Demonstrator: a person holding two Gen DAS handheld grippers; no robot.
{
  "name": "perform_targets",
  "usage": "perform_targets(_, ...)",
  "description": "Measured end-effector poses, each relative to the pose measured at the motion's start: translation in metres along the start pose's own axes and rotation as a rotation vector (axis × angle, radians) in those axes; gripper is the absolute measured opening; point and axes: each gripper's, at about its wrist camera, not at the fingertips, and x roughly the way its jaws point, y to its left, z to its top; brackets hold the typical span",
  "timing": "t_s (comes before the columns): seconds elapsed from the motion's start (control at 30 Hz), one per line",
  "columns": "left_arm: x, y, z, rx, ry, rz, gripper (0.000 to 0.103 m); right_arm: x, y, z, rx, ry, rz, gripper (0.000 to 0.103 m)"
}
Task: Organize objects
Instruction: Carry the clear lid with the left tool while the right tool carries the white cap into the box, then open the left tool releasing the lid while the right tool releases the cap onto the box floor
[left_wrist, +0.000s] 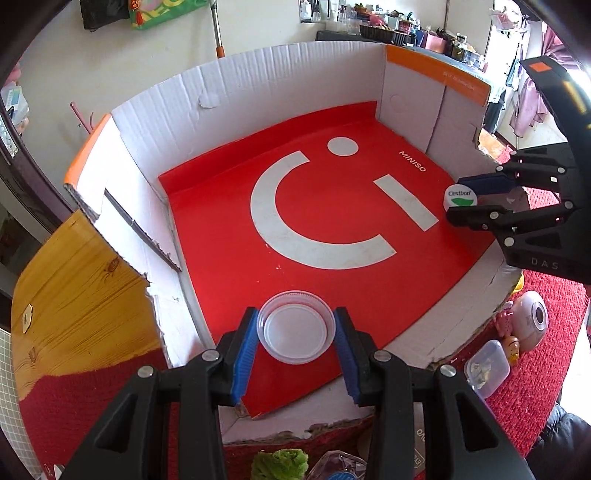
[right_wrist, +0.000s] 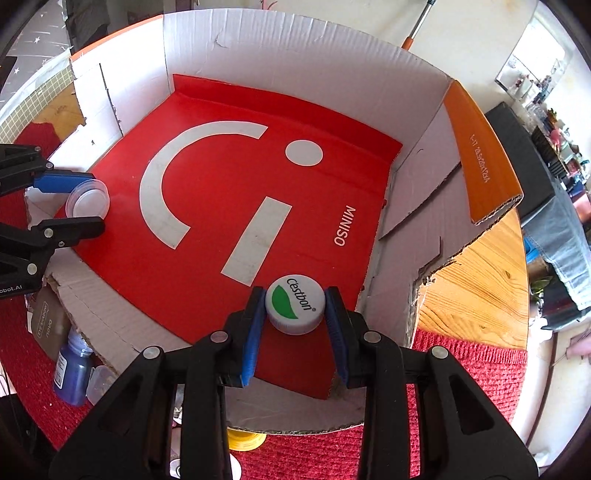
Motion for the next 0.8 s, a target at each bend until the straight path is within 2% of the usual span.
perform_targets(0.33,-0.0008,0.0001,-0.0003,-0.002,0.001,0.0,0.044,-0.0026,-0.0007,-0.001,-0.006,0.002,-0.007,0.031)
perform_targets(0.43,-0.0019,-0.0003,0.0,0.001,0.0,0.017,0.052,-0.0023,-0.0008,-0.0011,-0.005,0.002,-0.007,0.032)
perform_targets(0.53,-0.0031,0.0003,0.0002,-0.002,0.0,0.01,0.052,-0.0025,-0.0009,-0.0017,-0.006,0.003,-0.008,0.032)
perform_targets(0.6,-0.0035,0.0008,0.0004,-0.006,0.0,0.011,0.052,-0.0013,-0.0003,-0.0024,-0.007,0.003,-0.011,0.036)
perform_targets(0.7,-0.0051,0.0017,0.0002,-0.013,-0.002,0.008,0.052,-0.003,0.0007,-0.0039,-0.005,-0.004,0.0,0.046)
perform_targets(0.8,-0.008,0.0014,-0.0005,-0.018,-0.012,0.004,0.057,-0.007,0.0015,-0.003,-0.011,-0.015,-0.021,0.051)
